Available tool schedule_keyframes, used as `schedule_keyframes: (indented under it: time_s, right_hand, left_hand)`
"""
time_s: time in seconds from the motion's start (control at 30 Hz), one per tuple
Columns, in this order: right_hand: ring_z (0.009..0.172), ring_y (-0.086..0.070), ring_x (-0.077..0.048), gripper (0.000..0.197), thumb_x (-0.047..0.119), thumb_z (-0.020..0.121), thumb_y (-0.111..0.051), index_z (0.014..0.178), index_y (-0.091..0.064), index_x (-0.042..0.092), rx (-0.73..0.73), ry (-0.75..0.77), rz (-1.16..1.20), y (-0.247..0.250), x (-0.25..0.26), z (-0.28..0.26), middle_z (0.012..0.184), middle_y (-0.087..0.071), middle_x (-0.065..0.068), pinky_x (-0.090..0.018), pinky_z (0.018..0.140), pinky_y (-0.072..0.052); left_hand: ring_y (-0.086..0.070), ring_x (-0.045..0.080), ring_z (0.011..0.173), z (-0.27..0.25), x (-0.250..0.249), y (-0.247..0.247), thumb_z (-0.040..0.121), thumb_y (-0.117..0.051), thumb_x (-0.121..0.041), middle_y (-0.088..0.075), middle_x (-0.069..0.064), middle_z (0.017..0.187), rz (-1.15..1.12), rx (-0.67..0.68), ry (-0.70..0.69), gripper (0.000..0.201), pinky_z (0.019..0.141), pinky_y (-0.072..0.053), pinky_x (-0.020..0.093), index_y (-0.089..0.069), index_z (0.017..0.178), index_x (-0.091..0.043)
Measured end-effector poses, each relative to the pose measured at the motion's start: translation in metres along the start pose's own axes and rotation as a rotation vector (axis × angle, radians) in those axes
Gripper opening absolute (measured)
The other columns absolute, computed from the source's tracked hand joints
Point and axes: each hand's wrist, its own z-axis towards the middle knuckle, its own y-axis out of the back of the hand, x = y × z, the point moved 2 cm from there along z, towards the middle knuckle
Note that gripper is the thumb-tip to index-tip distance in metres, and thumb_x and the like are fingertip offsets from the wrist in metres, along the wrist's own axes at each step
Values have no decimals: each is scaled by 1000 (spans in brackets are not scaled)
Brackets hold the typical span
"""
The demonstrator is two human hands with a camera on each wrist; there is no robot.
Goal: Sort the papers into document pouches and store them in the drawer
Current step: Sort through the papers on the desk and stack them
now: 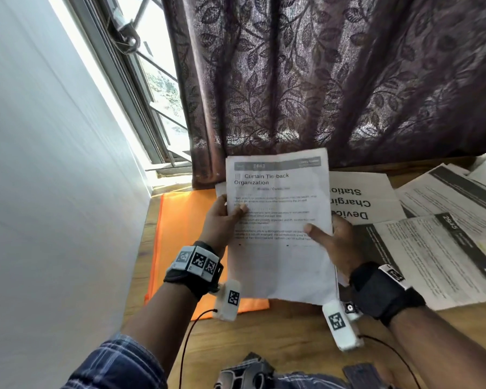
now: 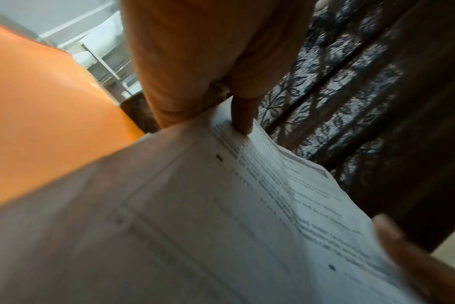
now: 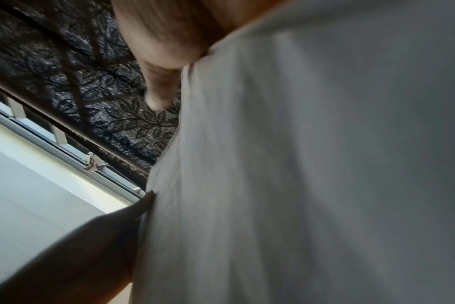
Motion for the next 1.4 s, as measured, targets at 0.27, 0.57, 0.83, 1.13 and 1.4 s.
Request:
schedule_keyframes:
  time_s: [0.27,0.57,0.83,1.13,1.4]
  right_hand:
    - [85,-74,-8,25,-3,83,-72,98,-71,17,-33,78,130,11,19,-19,89,-78,8,-21,70,-58]
    - [100,-72,-17,36,9,76,-79,110,-69,17,-20,-62,243,15,-12,-27,105,-77,2,-40,89,-56]
    - [96,-73,-15,24,1,87,-69,97,-72,23,-127,-26,167,51,-3,-43,101,-78,1,-34,87,-57]
    - [99,-73,-17,26,4,87,-71,111,-72,15,-204,-55,89,133,-9,-58,104,-77,1,-31,85,-57]
    - [86,-73,-26,7,11,91,-68,93,-75,10,-297,-185,114,216,-40,-59,92,-78,-5,-40,74,-57]
  left_hand:
    - [-66,29,109,-38,-35,-8,83,-67,3,-69,16,119,-106,184,-269,48,86,-56,38,-50,127,4]
    - [-67,30,113,-52,6,-17,86,-71,-16,-73,12,117,60,211,-135,32,96,-55,42,-68,115,-4]
    - [-71,22,103,-63,11,-50,86,-70,-18,-76,5,110,174,303,-205,20,87,-58,36,-74,105,-14]
    - [-73,13,95,-71,43,-132,82,-79,-21,-78,-3,99,194,295,-210,15,78,-56,25,-77,96,-21]
    - [-73,16,89,-55,66,-203,85,-77,-12,-78,-2,94,313,231,-141,14,79,-59,37,-74,98,-18]
